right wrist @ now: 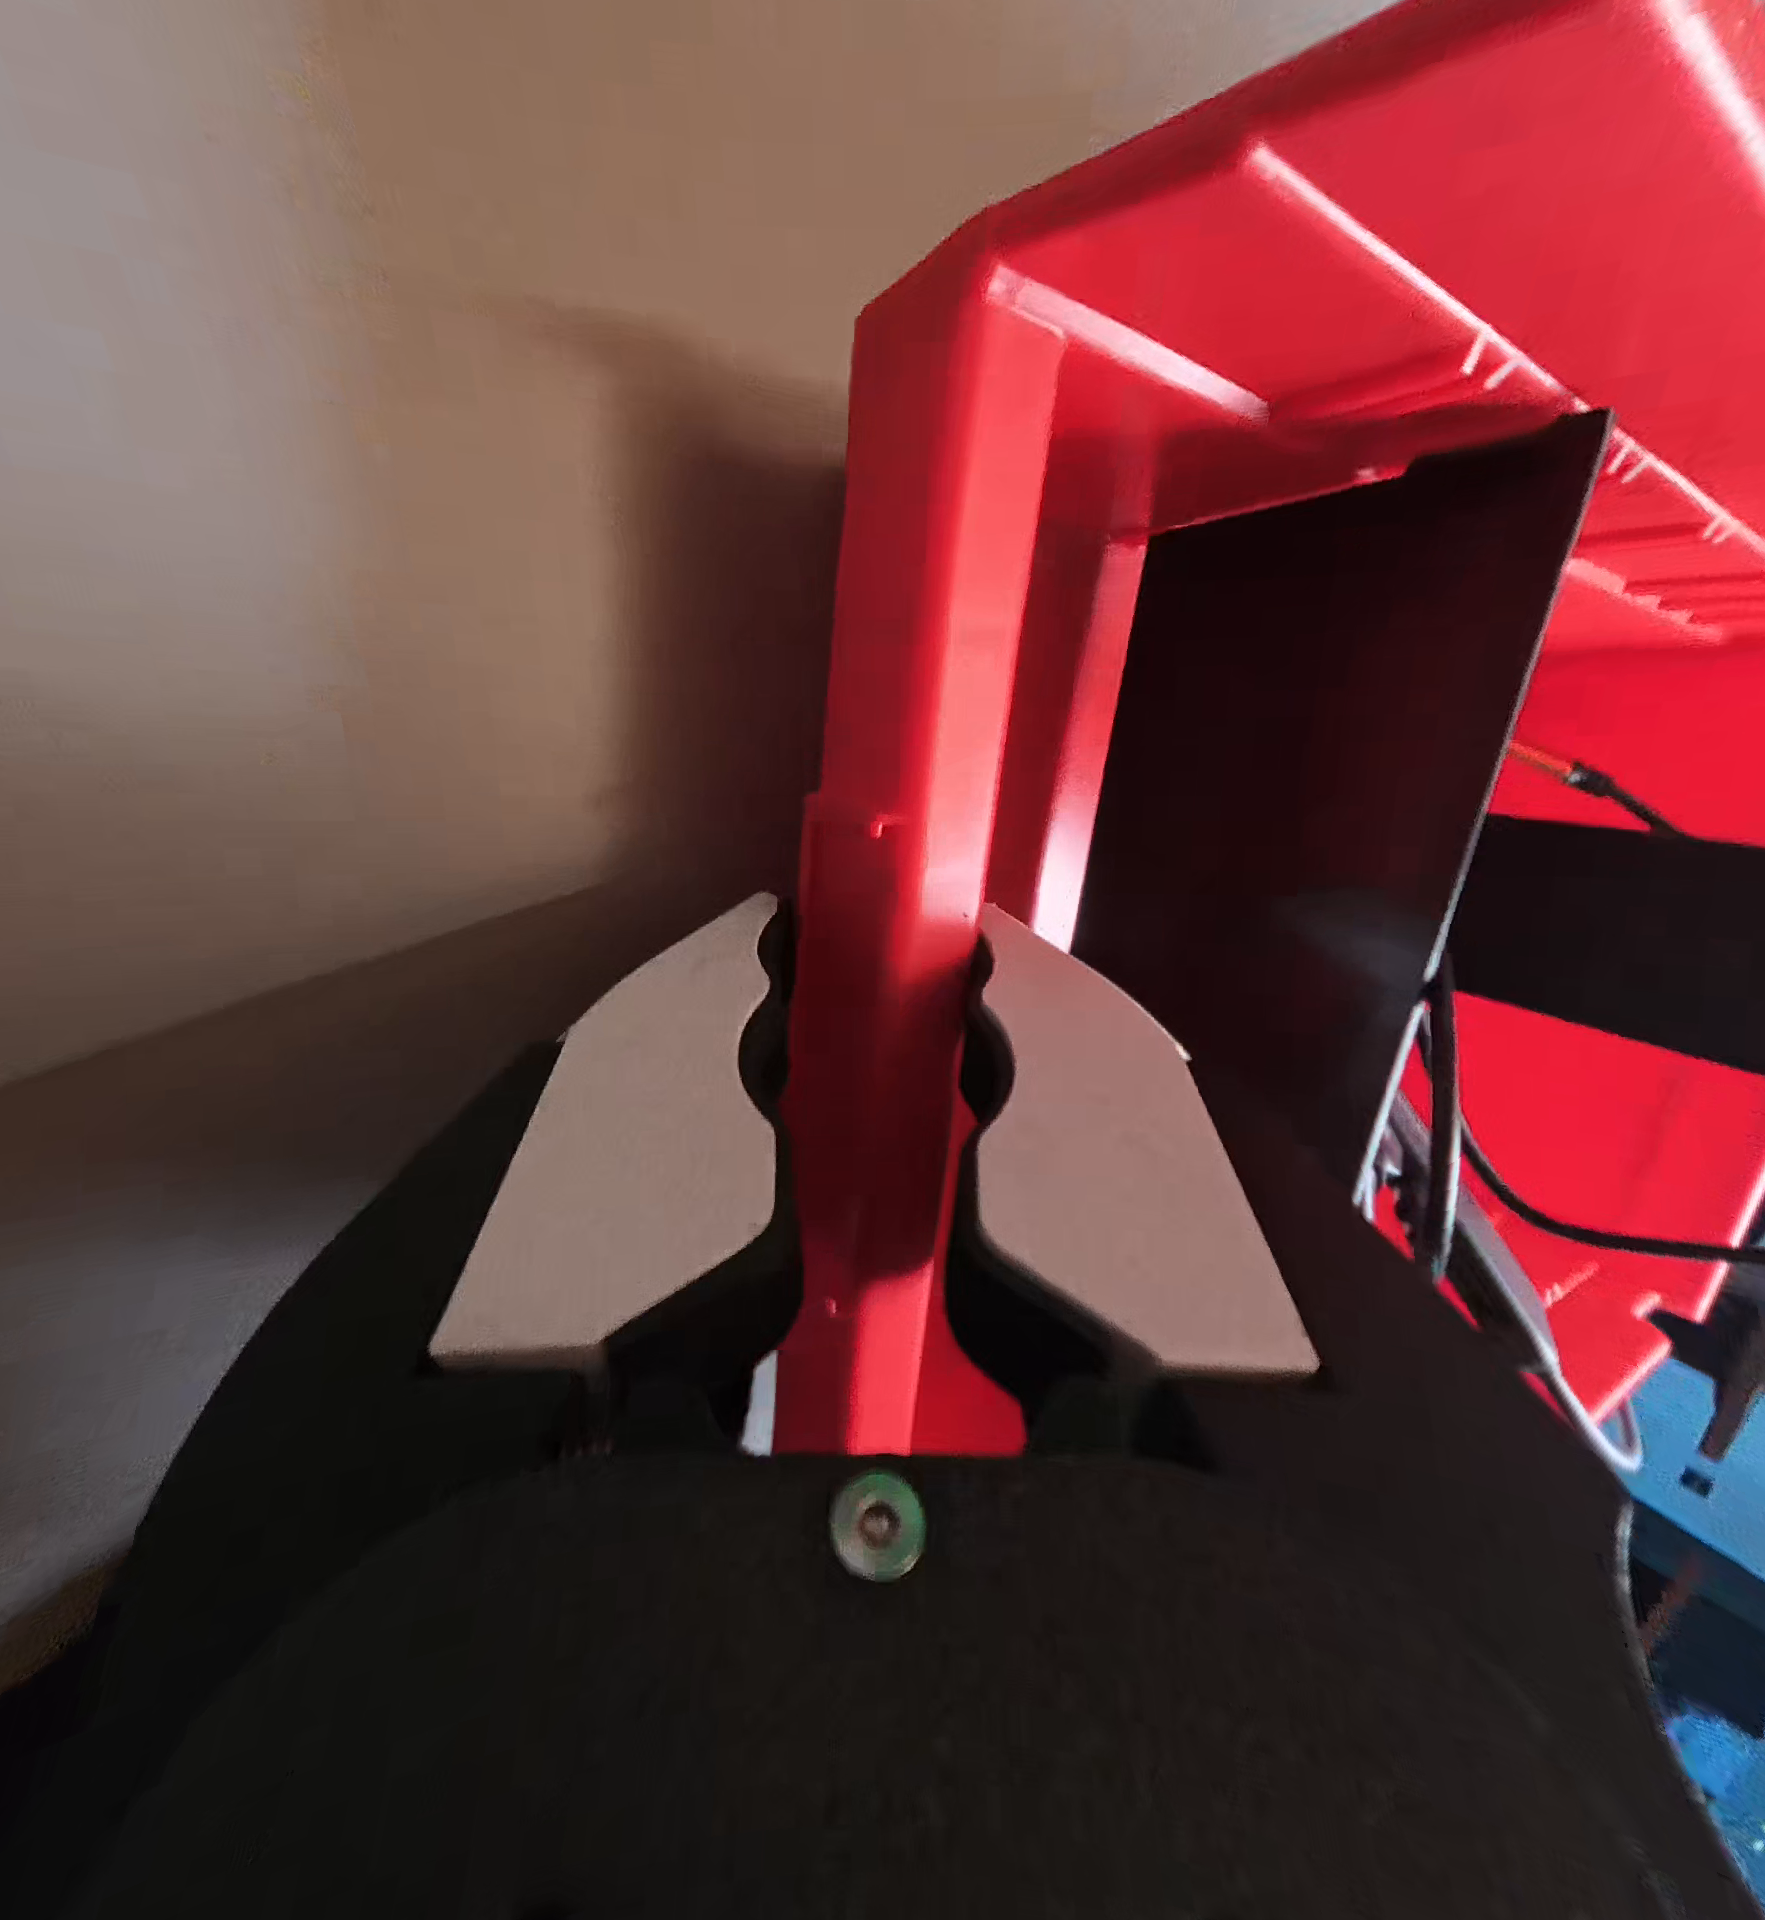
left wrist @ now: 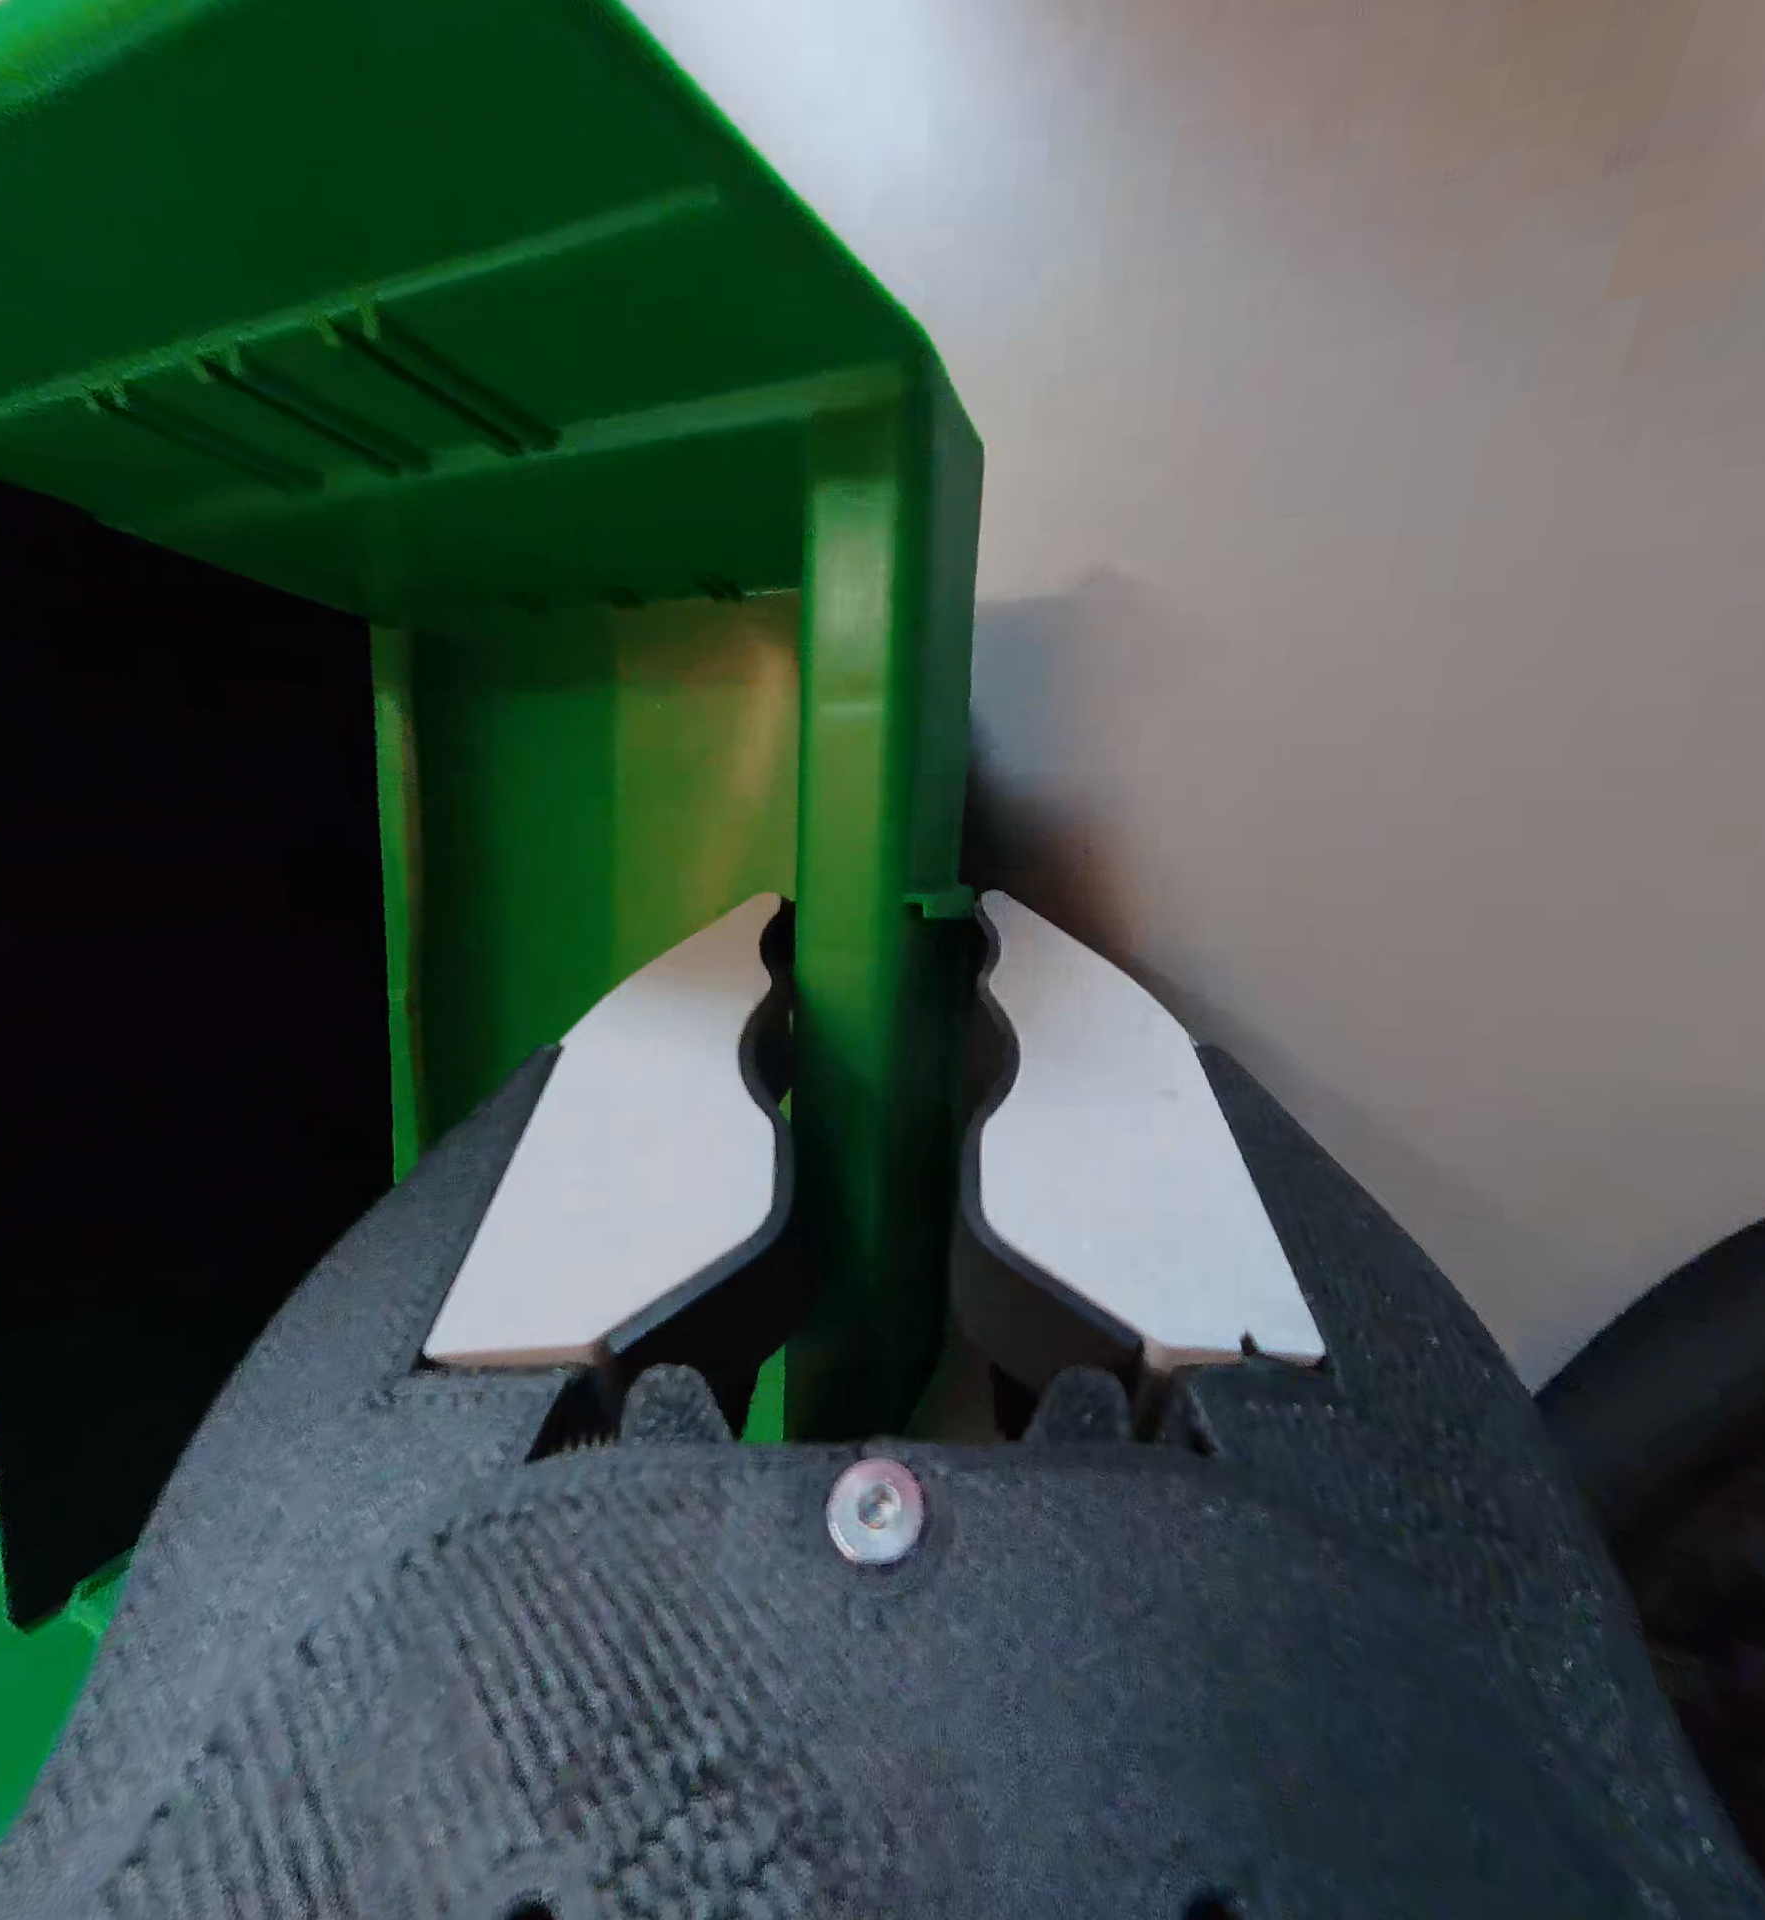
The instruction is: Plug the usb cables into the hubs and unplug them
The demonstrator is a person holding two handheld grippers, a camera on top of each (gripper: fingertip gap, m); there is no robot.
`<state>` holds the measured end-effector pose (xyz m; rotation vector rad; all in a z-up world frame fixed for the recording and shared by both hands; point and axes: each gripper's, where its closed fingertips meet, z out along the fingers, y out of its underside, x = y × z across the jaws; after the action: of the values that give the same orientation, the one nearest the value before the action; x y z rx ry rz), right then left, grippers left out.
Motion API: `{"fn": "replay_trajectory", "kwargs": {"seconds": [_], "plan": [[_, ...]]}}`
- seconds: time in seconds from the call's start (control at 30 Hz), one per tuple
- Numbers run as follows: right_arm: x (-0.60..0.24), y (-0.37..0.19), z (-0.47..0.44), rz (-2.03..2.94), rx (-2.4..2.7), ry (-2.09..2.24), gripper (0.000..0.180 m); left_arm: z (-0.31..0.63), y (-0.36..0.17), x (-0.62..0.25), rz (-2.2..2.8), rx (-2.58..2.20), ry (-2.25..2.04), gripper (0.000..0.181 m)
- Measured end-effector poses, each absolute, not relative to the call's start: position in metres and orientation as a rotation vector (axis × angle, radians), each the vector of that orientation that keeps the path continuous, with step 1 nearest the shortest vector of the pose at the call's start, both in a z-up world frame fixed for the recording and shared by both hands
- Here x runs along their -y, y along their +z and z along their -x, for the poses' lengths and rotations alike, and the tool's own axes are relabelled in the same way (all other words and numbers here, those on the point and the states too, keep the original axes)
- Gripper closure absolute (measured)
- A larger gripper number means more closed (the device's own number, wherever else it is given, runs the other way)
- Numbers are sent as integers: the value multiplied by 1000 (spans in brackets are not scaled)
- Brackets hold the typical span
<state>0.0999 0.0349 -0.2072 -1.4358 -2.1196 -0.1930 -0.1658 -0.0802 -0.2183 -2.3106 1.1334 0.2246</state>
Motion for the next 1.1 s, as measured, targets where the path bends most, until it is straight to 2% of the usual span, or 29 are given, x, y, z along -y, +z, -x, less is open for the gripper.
{"fn": "replay_trajectory", "kwargs": {"seconds": [0.27,0.37,0.5,0.63,0.7,0.8,0.93,0.97,1.07,1.1], "plan": [[40,-191,-88,1307,2007,25,148,97,-211,49,2094,-1318,203,148],[68,-148,-97,1351,1773,296,146,79,-184,49,1998,-1144,59,148],[50,-101,-162,1544,1240,482,148,41,-129,75,1892,-734,-437,138],[5,-122,-216,1733,874,430,137,11,-121,81,1856,-438,-539,134],[-6,-136,-209,1792,828,472,130,-1,-131,72,1876,-344,-493,129],[-22,-147,-187,1856,780,501,129,-10,-141,49,1919,-227,-399,124],[-37,-159,-176,1893,745,438,150,-19,-156,16,1932,-187,-289,129],[-40,-156,-179,1880,716,421,163,-22,-157,12,1919,-178,-288,130],[-41,-155,-183,1866,718,348,168,-21,-153,6,1896,-81,-275,135],[-41,-153,-185,1858,719,323,169,-18,-149,7,1881,-73,-250,145]]}}
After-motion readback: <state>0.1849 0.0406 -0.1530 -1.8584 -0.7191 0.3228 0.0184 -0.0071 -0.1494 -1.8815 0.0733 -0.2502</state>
